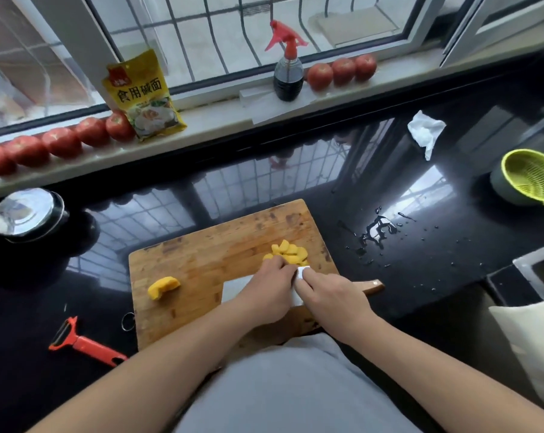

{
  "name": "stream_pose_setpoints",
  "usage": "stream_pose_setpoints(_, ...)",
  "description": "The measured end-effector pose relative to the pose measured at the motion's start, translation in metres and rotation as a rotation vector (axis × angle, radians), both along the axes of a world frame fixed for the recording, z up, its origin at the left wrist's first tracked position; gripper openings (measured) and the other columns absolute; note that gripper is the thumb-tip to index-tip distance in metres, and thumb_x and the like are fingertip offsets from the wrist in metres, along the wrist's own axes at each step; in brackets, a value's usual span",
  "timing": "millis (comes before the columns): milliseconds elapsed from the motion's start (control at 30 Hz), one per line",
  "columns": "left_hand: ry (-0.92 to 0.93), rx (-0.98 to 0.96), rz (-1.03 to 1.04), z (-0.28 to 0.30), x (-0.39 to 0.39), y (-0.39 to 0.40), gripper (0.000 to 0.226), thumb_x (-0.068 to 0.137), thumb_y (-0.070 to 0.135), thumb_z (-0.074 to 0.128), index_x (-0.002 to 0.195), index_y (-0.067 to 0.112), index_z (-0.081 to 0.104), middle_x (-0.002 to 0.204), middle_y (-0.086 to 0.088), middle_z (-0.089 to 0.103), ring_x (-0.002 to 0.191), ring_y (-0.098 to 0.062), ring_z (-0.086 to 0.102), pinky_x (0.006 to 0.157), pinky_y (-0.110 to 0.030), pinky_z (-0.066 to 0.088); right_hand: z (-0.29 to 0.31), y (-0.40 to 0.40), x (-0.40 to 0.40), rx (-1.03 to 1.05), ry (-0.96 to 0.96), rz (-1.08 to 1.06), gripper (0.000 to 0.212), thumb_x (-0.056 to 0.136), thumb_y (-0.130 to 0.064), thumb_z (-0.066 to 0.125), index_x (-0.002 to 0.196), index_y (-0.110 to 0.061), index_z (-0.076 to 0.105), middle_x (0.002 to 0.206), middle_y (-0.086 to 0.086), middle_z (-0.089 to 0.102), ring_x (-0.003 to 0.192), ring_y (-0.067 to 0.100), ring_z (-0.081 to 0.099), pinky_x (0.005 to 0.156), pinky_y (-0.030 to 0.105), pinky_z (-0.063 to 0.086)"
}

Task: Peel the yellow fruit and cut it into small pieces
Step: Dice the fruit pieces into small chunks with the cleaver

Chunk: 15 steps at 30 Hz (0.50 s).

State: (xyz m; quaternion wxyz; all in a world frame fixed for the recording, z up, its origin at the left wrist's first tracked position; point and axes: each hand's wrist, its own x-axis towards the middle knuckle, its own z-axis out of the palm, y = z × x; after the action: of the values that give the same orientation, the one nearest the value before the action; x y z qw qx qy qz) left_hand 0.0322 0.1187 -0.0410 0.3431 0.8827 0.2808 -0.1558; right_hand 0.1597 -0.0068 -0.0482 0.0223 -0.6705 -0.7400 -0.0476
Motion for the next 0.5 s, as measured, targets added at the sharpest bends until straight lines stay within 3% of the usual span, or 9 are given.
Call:
stream_pose_setpoints(133,0.013,0.071,0.057,-0.003,0.013,0.010,0.036,0.105,0.011,0.045,0.134,0.018,0.063,0.122,-0.006,0.054,0.118,-0.029,0.049,0.099,-0.041,0.045,0.001,-0.002,0.001,-0.018,0.018,-0.028,0.028,0.066,-0.004,0.077,0.080,-0.015,0.055,0.072,0.003,0.048,0.048,0.016,0.039,0.045,0.029,0.022)
stream_pose_setpoints(233,-0.117,0.069,0.230,0.011,0.008,0.015,0.047,0.101,0.000,0.045,0.139,0.020,0.064,0.130,-0.003,0.060,0.123,-0.023,0.053,0.106,-0.040,0.047,0.001,-0.009,0.004,-0.060,0.034,-0.051,0.031,0.063,-0.002,0.077,0.076,-0.016,0.053,0.073,0.003,0.046,0.048,0.018,0.036,0.046,0.030,0.019)
stream_pose_setpoints(333,-0.175,0.039,0.453,0.019,-0.029,0.037,0.042,0.103,0.002,0.045,0.135,0.020,0.066,0.135,0.000,0.061,0.128,-0.019,0.054,0.110,-0.037,0.045,-0.003,-0.020,0.001,-0.123,0.148,-0.132,0.036,0.063,-0.007,0.083,0.078,-0.017,0.052,0.076,0.000,0.046,0.045,0.016,0.033,0.042,0.028,0.021)
stream_pose_setpoints(433,-0.146,0.202,0.800,0.014,-0.102,0.086,0.035,0.101,0.004,0.049,0.130,0.013,0.068,0.131,-0.009,0.064,0.124,-0.028,0.058,0.101,-0.037,0.046,-0.007,-0.028,-0.006,-0.133,0.360,-0.300,0.025,0.075,-0.012,0.079,0.090,-0.022,0.061,0.082,-0.007,0.047,0.048,0.012,0.037,0.040,0.023,0.034)
stream_pose_setpoints(500,0.031,0.448,0.825,0.009,-0.156,0.109,0.031,0.097,0.009,0.053,0.123,0.010,0.069,0.122,-0.016,0.063,0.114,-0.039,0.058,0.093,-0.049,0.050,-0.008,-0.025,-0.013,-0.086,0.527,-0.415,0.017,0.084,-0.015,0.074,0.098,-0.024,0.069,0.082,-0.010,0.048,0.054,0.009,0.043,0.045,0.021,0.040)
